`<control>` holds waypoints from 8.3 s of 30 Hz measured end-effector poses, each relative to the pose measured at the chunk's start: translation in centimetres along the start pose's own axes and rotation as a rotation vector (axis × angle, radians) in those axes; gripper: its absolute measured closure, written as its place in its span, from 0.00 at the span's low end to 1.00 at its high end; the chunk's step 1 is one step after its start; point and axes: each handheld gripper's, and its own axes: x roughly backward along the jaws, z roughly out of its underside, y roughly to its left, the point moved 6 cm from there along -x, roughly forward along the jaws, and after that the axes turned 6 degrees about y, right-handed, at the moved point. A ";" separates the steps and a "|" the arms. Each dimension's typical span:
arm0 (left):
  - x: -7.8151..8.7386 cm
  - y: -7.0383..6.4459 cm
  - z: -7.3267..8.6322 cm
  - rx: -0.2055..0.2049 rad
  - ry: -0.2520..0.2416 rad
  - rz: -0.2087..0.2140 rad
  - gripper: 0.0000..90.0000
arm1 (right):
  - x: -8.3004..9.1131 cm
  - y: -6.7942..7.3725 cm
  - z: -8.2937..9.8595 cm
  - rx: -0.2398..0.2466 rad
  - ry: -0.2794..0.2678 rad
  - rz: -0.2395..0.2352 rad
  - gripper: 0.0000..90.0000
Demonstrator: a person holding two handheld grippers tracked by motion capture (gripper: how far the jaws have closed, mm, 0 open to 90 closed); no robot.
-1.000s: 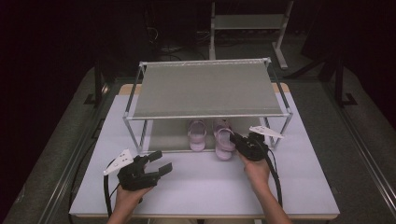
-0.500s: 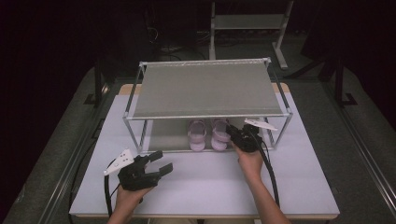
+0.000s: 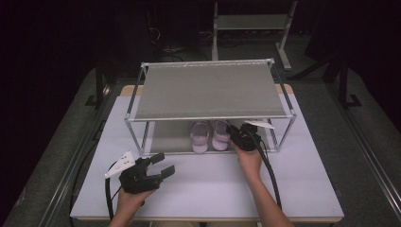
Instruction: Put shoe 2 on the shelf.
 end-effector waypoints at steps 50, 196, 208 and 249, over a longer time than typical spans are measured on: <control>0.0 -0.2 0.0 0.002 -0.005 0.003 0.32 | -1.3 0.9 0.8 0.010 0.041 0.007 0.84; -0.3 -0.6 0.1 -0.030 0.014 0.003 0.32 | 11.7 -4.6 5.9 -0.009 0.077 -0.234 0.49; -0.2 -0.6 0.1 -0.030 0.014 0.003 0.32 | 12.3 -4.8 6.0 -0.003 0.076 -0.231 0.46; -0.4 -0.6 0.1 -0.029 0.013 0.004 0.32 | 14.5 -5.6 7.4 -0.010 0.087 -0.238 0.45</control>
